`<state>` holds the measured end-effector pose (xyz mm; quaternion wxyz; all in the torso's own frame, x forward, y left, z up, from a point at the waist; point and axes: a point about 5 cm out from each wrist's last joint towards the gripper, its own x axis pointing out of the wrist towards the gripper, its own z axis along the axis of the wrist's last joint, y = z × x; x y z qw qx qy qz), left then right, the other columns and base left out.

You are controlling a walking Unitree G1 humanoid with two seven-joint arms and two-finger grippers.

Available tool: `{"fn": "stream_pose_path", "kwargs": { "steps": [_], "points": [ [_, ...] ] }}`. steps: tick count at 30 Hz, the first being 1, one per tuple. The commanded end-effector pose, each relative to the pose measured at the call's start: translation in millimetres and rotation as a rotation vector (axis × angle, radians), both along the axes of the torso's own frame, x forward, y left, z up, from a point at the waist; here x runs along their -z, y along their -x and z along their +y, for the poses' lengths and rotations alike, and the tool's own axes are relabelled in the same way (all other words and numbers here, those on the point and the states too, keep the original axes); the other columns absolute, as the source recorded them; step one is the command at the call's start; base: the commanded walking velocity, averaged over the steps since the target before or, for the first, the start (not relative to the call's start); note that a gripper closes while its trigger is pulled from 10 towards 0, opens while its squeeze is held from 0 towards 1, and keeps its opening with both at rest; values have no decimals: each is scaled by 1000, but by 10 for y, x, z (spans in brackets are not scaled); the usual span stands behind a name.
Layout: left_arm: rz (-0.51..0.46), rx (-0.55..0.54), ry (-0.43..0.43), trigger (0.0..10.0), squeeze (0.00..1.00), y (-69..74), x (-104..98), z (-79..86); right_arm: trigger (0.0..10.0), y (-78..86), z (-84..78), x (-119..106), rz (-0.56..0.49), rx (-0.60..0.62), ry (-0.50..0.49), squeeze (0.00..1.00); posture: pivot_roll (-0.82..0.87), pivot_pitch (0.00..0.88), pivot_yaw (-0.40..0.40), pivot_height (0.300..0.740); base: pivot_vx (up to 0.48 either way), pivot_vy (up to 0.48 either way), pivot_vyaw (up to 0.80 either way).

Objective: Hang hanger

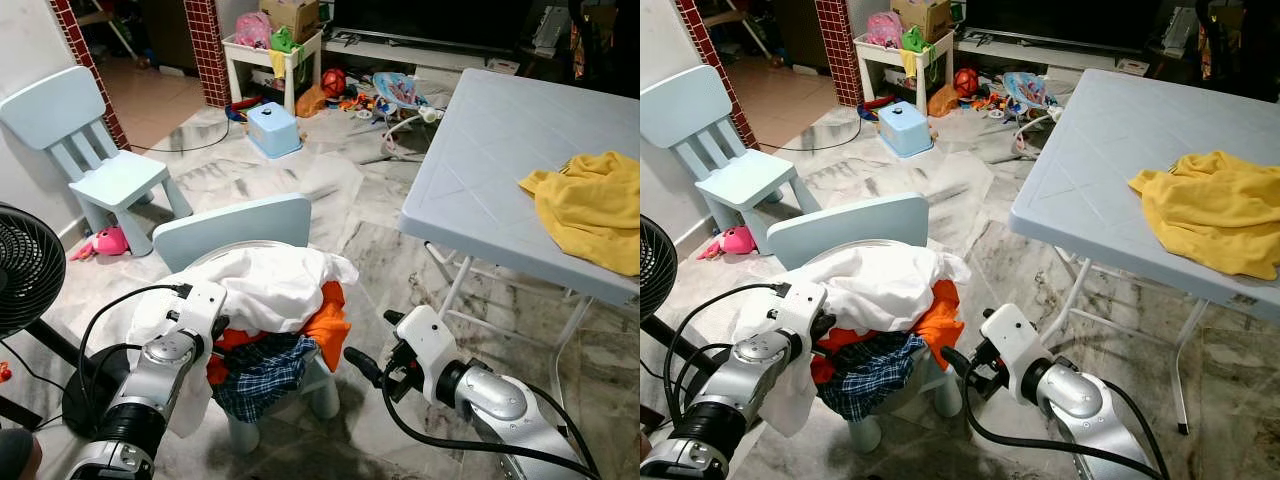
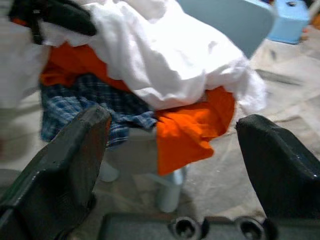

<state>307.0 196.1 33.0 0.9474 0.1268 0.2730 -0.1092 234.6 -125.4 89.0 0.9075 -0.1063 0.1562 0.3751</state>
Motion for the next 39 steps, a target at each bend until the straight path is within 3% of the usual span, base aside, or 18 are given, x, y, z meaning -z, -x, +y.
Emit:
{"fn": "stream_pose_path", "kwargs": {
  "steps": [1,7,14,21,22,24,27,30,34,36,37,39],
  "points": [
    [-35,-16,9,0,0,-27,-51,12,10000,40,46,-32,7,-46,-20,0,-109,49,-3,740,0,0,0],
    [-142,-5,70,0,0,-120,-217,-127,10000,21,45,-38,2,-49,-18,0,-112,51,-2,740,0,0,0],
    [-233,54,206,0,0,-231,-504,-446,10000,-15,0,-15,-5,-9,-1,0,-113,47,2,740,0,0,0],
    [-482,252,420,0,0,-387,-1411,-1037,10000,-89,-43,-4,-18,43,16,0,-107,33,2,740,0,0,0],
    [-543,294,473,0,0,-429,-1682,-1173,10000,-123,-35,-8,-28,59,18,0,-105,29,1,740,0,0,0],
    [-595,318,528,0,0,-454,-1934,-1265,10000,-151,-23,-10,-36,72,19,0,-102,24,1,740,0,0,0],
    [-757,352,729,0,0,-507,-2580,-1387,10000,-147,9,4,-39,72,17,0,-93,17,2,740,0,0,0],
    [-855,336,809,0,0,-522,-2873,-1361,10000,-138,19,12,-39,71,17,0,-95,16,7,740,0,0,0],
    [-927,253,806,0,0,-538,-2904,-1197,10000,-130,21,16,-41,79,12,0,-97,19,12,740,0,0,0],
    [-908,149,784,0,0,-557,-2702,-1039,10000,-107,17,20,-39,82,10,0,-100,26,15,740,0,0,0],
    [-908,149,784,0,0,-557,-2702,-1039,10000,-107,17,20,-39,82,10,0,-100,26,15,740,0,0,0],
    [-865,63,735,0,0,-547,-2453,-910,10000,-80,11,30,-35,82,11,0,-100,33,12,740,0,0,0]
  ]
}}
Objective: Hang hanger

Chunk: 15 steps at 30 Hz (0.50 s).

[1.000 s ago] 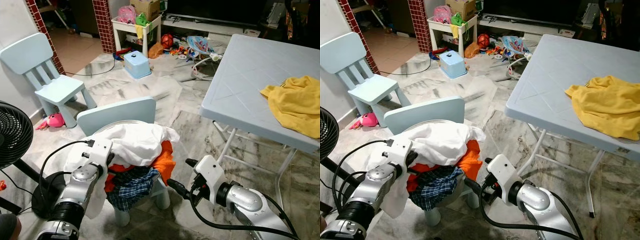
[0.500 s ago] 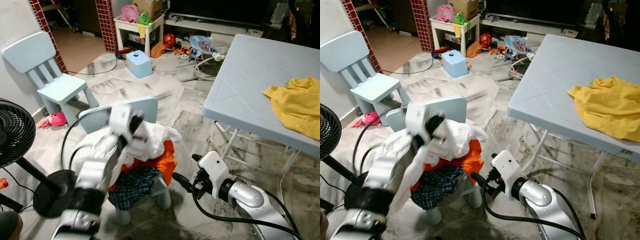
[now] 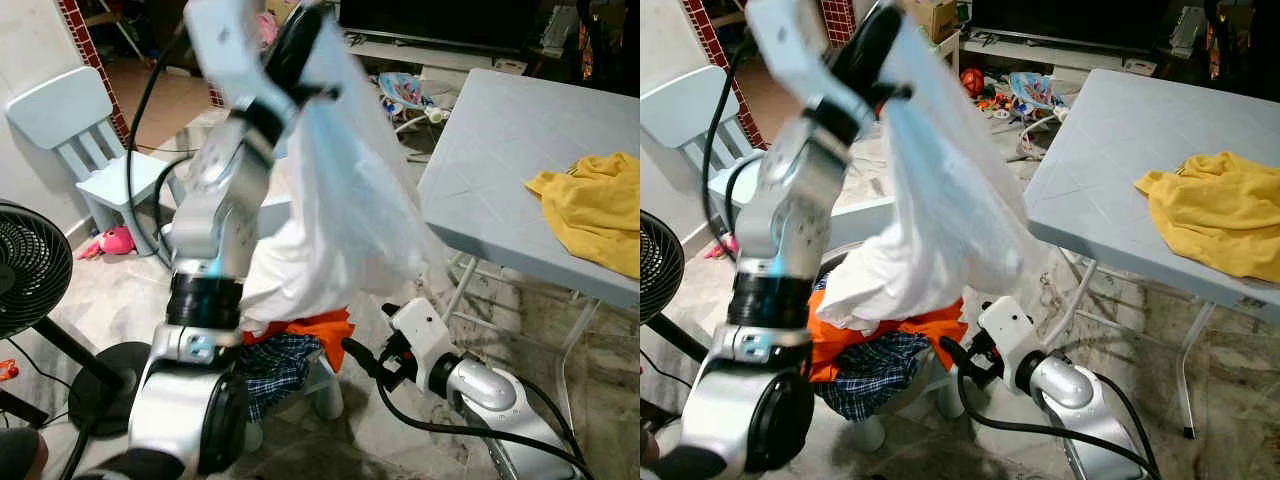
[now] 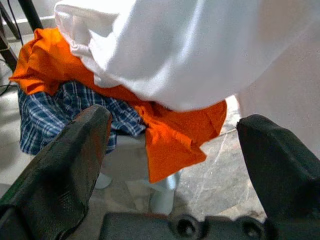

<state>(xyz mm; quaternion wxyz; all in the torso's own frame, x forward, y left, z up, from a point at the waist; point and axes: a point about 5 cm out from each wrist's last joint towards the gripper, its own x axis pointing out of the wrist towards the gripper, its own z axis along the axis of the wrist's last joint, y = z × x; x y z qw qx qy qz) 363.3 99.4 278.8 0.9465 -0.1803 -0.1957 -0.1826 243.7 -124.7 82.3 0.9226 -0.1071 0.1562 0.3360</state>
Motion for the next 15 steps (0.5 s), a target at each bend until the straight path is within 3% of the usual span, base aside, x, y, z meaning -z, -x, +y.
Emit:
{"fn": "stream_pose_path", "kwargs": {
  "steps": [1,2,3,4,6,7,11,15],
  "points": [
    [-3,-44,-12,0,0,16,5,56,10000,10,4,-37,-21,0,1,0,-100,33,12,740,0,0,0],
    [132,-169,-39,0,0,101,442,271,10000,42,2,-27,-13,-8,2,0,-101,43,6,740,0,0,0],
    [178,-213,-49,0,0,149,586,345,10000,53,2,-25,-10,-12,2,0,-101,45,4,740,0,0,0],
    [178,-213,-49,0,0,149,586,345,10000,53,2,-25,-10,-12,2,0,-101,45,4,740,0,0,0],
    [347,-337,-21,0,0,323,998,568,10000,68,-11,-25,-5,-19,4,0,-96,54,-7,740,0,0,0],
    [347,-337,-21,0,0,323,998,568,10000,68,-11,-25,-5,-19,4,0,-96,54,-7,740,0,0,0],
    [699,-525,66,0,0,745,1700,848,10000,59,-27,-17,2,-36,12,0,-83,58,-25,740,0,0,0],
    [790,-571,44,0,0,923,1849,900,10000,9,-39,-39,-6,-30,15,0,-82,58,-28,740,0,0,0]
  ]
}}
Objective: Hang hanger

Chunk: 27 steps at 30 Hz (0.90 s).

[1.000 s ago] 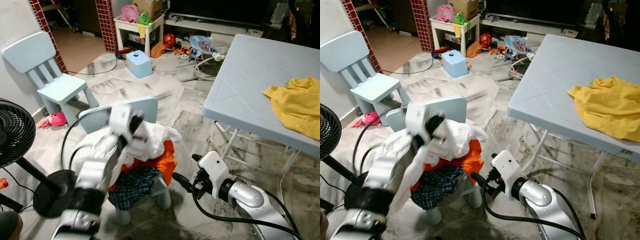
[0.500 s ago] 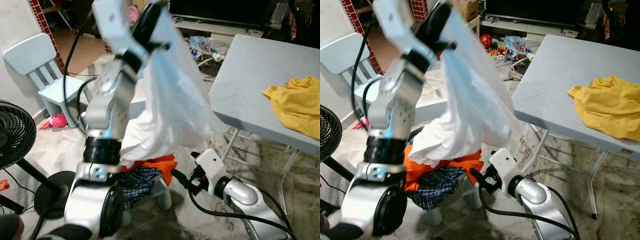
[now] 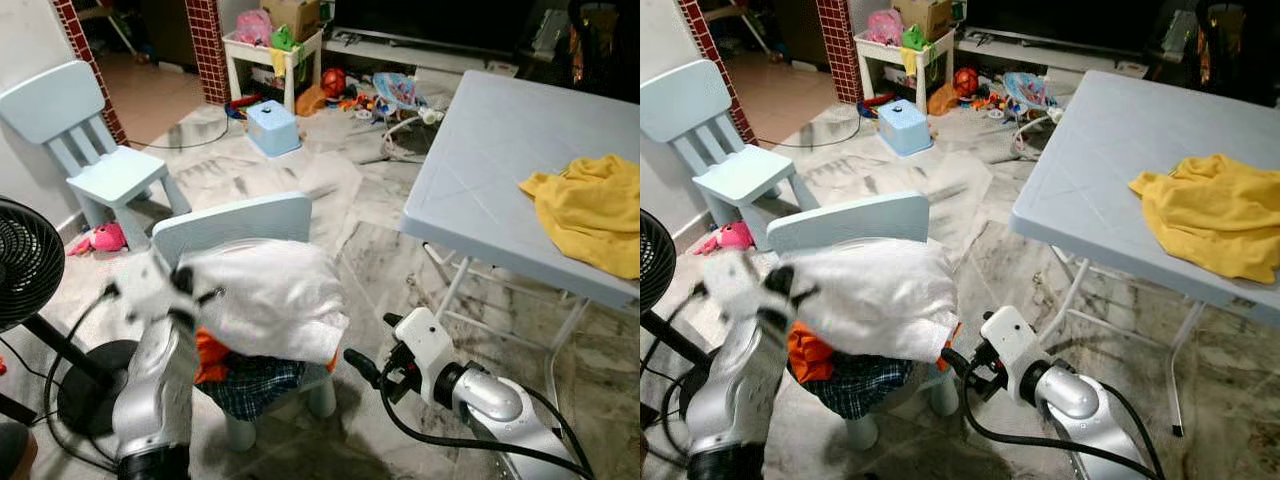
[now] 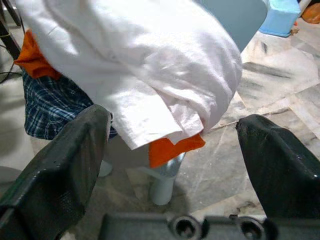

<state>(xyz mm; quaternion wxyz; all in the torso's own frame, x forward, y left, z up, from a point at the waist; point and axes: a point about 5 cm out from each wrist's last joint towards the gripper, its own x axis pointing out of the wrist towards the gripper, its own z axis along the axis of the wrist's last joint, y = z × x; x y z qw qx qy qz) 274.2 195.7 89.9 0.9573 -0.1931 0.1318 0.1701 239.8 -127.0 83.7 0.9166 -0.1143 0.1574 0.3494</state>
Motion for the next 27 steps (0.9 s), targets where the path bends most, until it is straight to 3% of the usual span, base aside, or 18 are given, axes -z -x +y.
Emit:
{"fn": "stream_pose_path", "kwargs": {
  "steps": [1,5,9,11,12,13,16,17,18,19,22,23,26,27],
  "points": [
    [24,-6,0,0,0,78,-16,-58,10000,-38,-20,-32,-10,2,4,0,-82,58,-28,740,0,0,0],
    [184,-27,-72,0,0,375,187,75,10000,-36,-48,-33,-13,0,13,0,-80,61,-28,740,0,0,0],
    [219,-68,-170,0,0,526,208,244,10000,-12,-50,-21,-9,-2,14,0,-78,61,-27,740,0,0,0],
    [227,-80,-171,0,0,548,220,266,10000,-8,-49,-18,-8,-2,14,0,-76,61,-26,740,0,0,0],
    [242,-88,-179,0,216,582,237,297,10000,-2,-45,-13,-6,-3,14,0,-74,61,-26,740,0,0,0],
    [277,-110,-188,0,1000,652,280,358,10000,2,-41,-8,-5,-5,14,0,-74,61,-26,740,0,0,0],
    [360,-122,-216,0,1000,837,383,437,10000,-2,-31,1,-4,-8,15,0,-68,62,-24,740,0,0,0],
    [369,-115,-222,1098,1000,860,399,437,10000,-6,-29,2,-4,-9,16,0,-62,61,-25,740,0,0,0],
    [386,-102,-228,1098,1000,881,429,435,10000,-10,-27,3,-5,-9,16,0,-62,61,-25,740,0,0,0],
    [412,-96,-225,10000,1000,907,480,446,10000,-17,-22,4,-6,-10,17,0,-58,59,-27,740,0,0,0],
    [432,-90,-219,10000,1000,924,517,454,10000,-23,-16,5,-8,-12,17,0,-57,56,-27,740,0,0,0],
    [452,-44,-264,10000,1000,943,509,444,10000,-31,-12,-2,-11,-15,18,0,-57,53,-27,740,0,0,0],
    [459,-30,-283,10000,1000,952,507,447,10000,-33,-14,-3,-12,-15,18,0,-57,53,-27,740,0,0,0],
    [473,27,-324,10000,1000,964,519,450,10000,-38,-23,-2,-13,-15,21,0,-49,48,-22,740,0,0,0]
  ]
}}
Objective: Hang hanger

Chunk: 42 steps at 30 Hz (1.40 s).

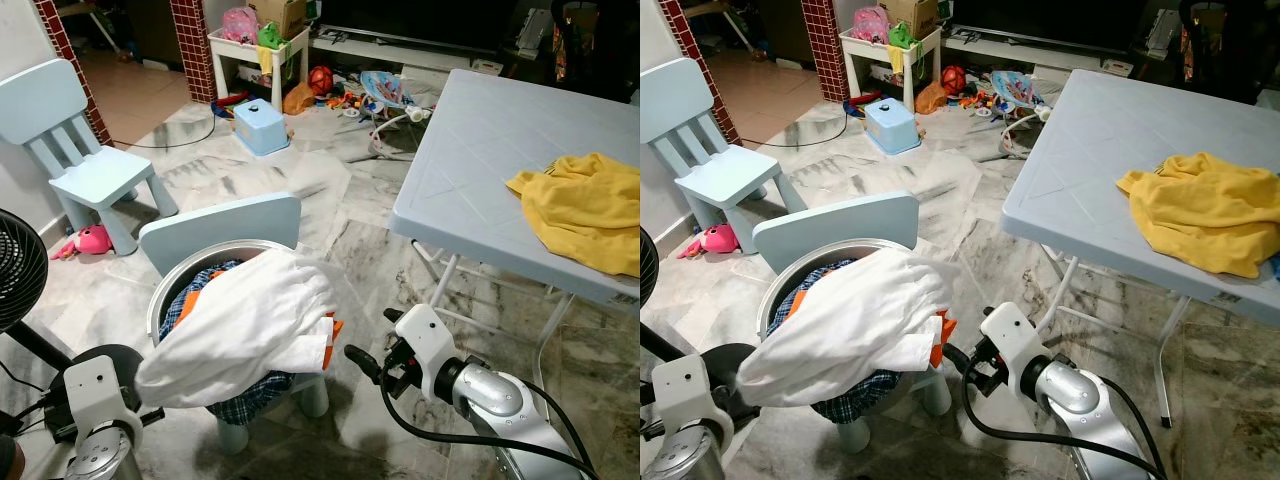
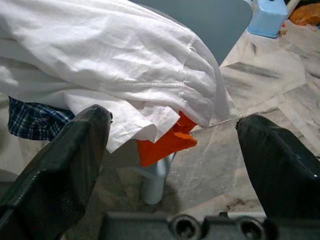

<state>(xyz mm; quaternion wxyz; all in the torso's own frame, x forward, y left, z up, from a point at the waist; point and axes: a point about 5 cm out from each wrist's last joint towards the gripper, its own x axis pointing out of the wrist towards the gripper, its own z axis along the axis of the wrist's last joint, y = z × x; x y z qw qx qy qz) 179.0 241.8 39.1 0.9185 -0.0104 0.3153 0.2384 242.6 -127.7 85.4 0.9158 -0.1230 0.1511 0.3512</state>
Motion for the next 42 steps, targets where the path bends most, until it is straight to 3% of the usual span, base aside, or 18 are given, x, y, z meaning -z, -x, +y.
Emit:
{"fn": "stream_pose_path", "kwargs": {
  "steps": [1,3,6,9,10,12,13,16,19,22,23,25,29,35,42],
  "points": [
    [40,82,-41,10000,1000,26,17,8,10000,-15,-21,15,3,-6,11,0,-49,47,-21,740,0,0,0],
    [56,110,-71,10000,1000,41,26,38,10000,-19,-25,14,1,-5,12,0,-49,47,-21,740,0,0,0],
    [16,184,-249,10000,1000,9,-84,169,10000,-29,-23,14,-2,-1,11,0,-49,46,-18,740,0,0,0],
    [-216,292,-448,10000,1000,-317,-515,151,10000,-22,-7,22,0,-7,10,0,-43,49,-29,740,0,0,0],
    [-216,292,-448,10000,1000,-317,-515,151,10000,-22,-7,22,0,-7,10,0,-43,49,-29,740,0,0,0],
    [-329,388,-470,10000,1000,-538,-728,-7,10000,-19,6,25,2,-14,10,0,-44,50,-31,740,0,0,0],
    [-368,427,-441,10000,1000,-645,-791,-103,10000,-23,12,24,1,-17,11,0,-48,48,-33,740,0,0,0],
    [-389,450,-420,10000,1000,-707,-824,-164,10000,-26,14,23,0,-19,12,0,-48,48,-33,740,0,0,0],
    [-430,547,-290,10000,1000,-980,-841,-453,10000,-45,25,9,-6,-20,12,0,-62,48,-31,740,0,0,0],
    [-386,655,-203,10000,1000,-1204,-698,-764,10000,-37,38,15,-5,-22,13,0,-77,47,-29,740,0,0,0],
    [-386,655,-203,10000,1000,-1204,-698,-764,10000,-37,38,15,-5,-22,13,0,-77,47,-29,740,0,0,0],
    [-334,758,-138,10000,1000,-1342,-584,-1031,10000,-16,66,1,-10,-32,15,0,-96,46,-19,740,0,0,0],
    [-259,826,-57,10000,1000,-1412,-467,-1210,10000,-2,50,-18,-15,-30,19,0,-114,48,-4,740,0,0,0],
    [-174,886,-65,10000,1000,-1468,-330,-1240,10000,27,9,-24,-15,-14,28,0,-130,64,14,740,0,0,0],
    [-29,935,-62,10000,1000,-1428,-49,-1122,10000,89,14,-14,-6,-17,35,0,-136,78,21,740,0,0,0]
  ]
}}
